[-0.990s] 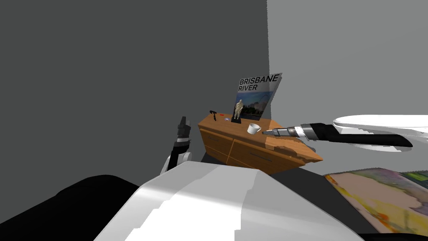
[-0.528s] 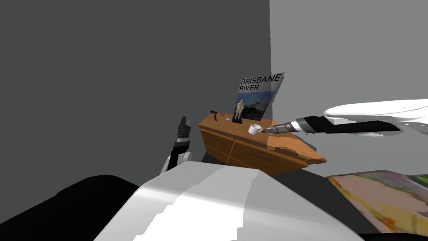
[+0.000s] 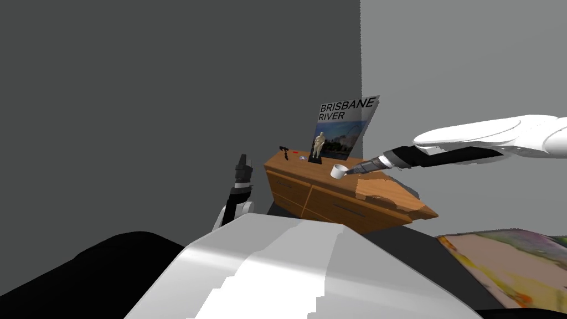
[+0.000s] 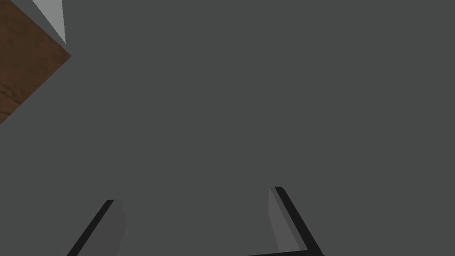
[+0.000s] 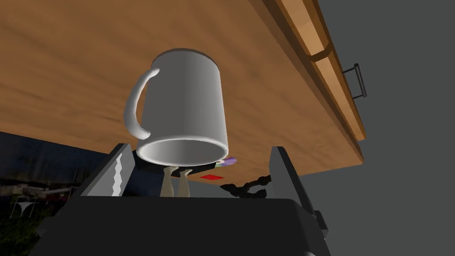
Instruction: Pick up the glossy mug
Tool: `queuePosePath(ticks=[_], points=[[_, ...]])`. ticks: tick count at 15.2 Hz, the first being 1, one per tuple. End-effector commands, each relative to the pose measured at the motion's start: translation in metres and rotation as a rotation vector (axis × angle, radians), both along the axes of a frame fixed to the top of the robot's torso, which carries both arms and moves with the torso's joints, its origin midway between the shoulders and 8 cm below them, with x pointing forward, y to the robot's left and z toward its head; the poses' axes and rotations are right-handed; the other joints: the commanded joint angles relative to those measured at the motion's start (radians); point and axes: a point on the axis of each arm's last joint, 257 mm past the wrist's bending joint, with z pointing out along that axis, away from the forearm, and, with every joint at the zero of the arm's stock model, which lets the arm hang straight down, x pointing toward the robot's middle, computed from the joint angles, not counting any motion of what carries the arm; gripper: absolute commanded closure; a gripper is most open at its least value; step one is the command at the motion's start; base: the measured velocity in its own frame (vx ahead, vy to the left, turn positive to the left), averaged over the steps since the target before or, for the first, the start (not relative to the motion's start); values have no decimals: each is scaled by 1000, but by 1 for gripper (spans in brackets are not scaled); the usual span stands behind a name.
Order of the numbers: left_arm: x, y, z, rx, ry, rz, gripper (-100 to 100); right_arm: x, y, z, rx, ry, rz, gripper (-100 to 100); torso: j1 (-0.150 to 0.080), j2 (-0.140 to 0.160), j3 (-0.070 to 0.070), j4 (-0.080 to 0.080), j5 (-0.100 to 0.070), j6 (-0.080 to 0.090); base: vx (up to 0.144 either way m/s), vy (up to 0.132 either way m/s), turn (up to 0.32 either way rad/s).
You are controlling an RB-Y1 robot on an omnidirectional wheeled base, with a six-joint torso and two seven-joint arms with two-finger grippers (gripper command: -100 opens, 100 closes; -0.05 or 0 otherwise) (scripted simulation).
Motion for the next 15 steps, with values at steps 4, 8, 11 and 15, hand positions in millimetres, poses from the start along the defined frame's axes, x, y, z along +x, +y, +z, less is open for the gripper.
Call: queuePosePath(ticks=[4,8,11,15], points=[[0,0,0,0,0,0,0,8,6,3,-89,46,43,-100,0,0,0,0,0,0,6,11,18],[0,0,0,0,0,0,0,11,5,-1,-167,104,65,-100,0,0,0,0,0,0,8,11,21],[0,0,0,0,0,0,0,13,9,-3,-218,139,90,-100,0,0,0,0,0,0,6,9,18],[0,0,0,0,0,0,0,16,15,-6,-275,177,122,-100,0,0,0,0,0,0,7,8,18]])
